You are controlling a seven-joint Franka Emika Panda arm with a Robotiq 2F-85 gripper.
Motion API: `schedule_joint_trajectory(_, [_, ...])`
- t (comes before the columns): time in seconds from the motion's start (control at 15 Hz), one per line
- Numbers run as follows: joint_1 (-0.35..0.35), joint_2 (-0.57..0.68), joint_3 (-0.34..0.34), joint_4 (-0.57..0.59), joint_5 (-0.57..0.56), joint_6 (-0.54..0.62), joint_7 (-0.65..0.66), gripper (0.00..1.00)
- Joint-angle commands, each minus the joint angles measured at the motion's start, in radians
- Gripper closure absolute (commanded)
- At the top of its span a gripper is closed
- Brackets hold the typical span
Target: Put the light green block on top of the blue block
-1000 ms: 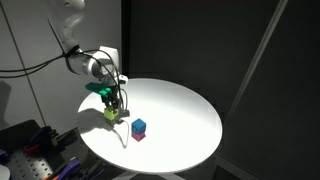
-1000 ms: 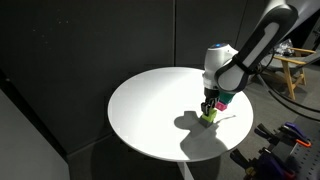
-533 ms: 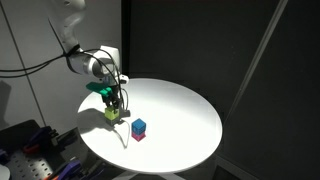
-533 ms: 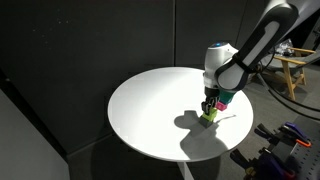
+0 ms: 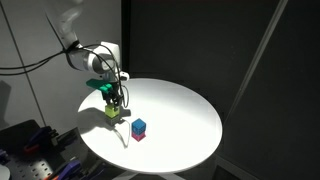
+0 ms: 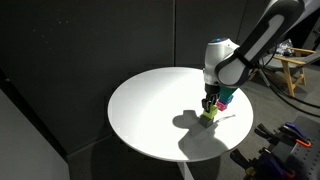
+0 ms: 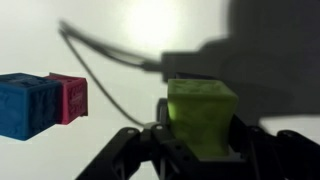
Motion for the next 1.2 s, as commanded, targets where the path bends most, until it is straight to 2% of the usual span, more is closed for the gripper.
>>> schedule_joint_trajectory(0.0, [0.001,-0.058,0.004,-0.011,0.003,-0.05,-0.015,0.72])
schedule_joint_trajectory(0.47, [-0.006,-0.155,0.017,-0.037,0.002,-0.086,-0.023,0.72])
schedule_joint_trajectory(1.13, [-0.032,-0.266,-0.015,-0.078,-0.033,-0.16,0.033,0.72])
